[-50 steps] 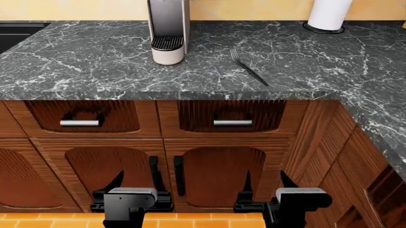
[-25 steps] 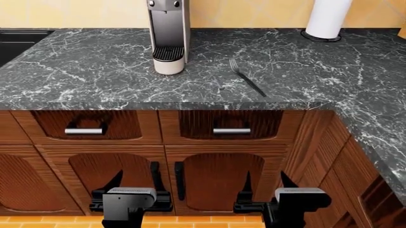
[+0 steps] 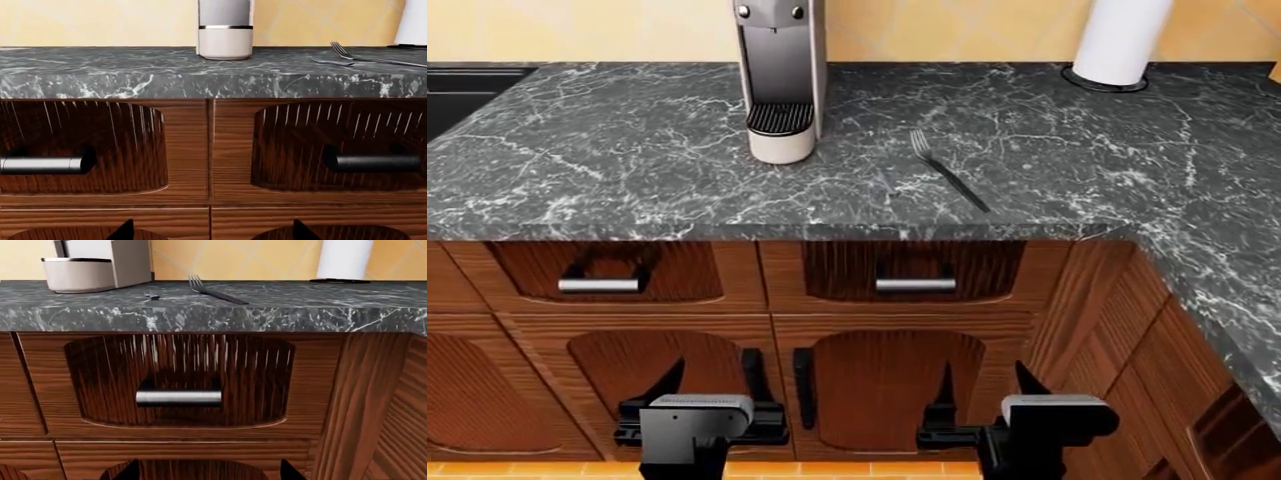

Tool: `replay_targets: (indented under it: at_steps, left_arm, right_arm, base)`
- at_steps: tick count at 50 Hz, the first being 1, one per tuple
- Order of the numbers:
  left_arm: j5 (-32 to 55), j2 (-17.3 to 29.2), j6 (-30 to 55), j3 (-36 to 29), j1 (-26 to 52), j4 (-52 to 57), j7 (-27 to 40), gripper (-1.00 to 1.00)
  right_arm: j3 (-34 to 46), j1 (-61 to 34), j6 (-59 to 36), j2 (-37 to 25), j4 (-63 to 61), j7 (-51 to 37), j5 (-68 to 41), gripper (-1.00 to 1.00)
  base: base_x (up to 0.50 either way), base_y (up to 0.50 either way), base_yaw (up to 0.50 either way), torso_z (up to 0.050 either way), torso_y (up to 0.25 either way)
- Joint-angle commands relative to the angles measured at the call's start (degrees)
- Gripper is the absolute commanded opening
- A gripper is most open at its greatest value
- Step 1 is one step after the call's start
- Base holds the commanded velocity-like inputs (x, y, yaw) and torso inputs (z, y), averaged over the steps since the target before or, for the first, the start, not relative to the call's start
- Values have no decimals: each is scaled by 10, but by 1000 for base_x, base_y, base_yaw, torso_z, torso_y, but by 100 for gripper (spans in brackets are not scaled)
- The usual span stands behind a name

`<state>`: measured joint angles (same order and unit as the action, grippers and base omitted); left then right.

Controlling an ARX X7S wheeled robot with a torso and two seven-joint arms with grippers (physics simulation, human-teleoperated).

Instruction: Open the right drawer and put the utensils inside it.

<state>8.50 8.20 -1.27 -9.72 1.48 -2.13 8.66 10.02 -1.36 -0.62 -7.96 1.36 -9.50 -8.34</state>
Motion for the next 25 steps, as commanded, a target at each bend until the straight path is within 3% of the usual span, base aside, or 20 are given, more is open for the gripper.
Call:
replay_targets:
  at_steps: [1, 15, 25]
  left_arm:
    - [0, 2, -11, -4, 4, -8, 7, 100]
    - [2, 7, -15, -8, 1, -3, 15, 100]
    - [6, 11, -13, -11, 1, 0, 19, 100]
  right_arm:
    - [6, -3, -4, -4, -1, -3, -5, 100]
    - [9, -4, -6, -6, -1, -16, -7, 100]
    - [12, -5, -2, -9, 1, -22, -8, 100]
  base:
    - [500, 0, 0, 0, 0]
    - [500, 0, 0, 0, 0]
    - [0, 0, 0, 0, 0]
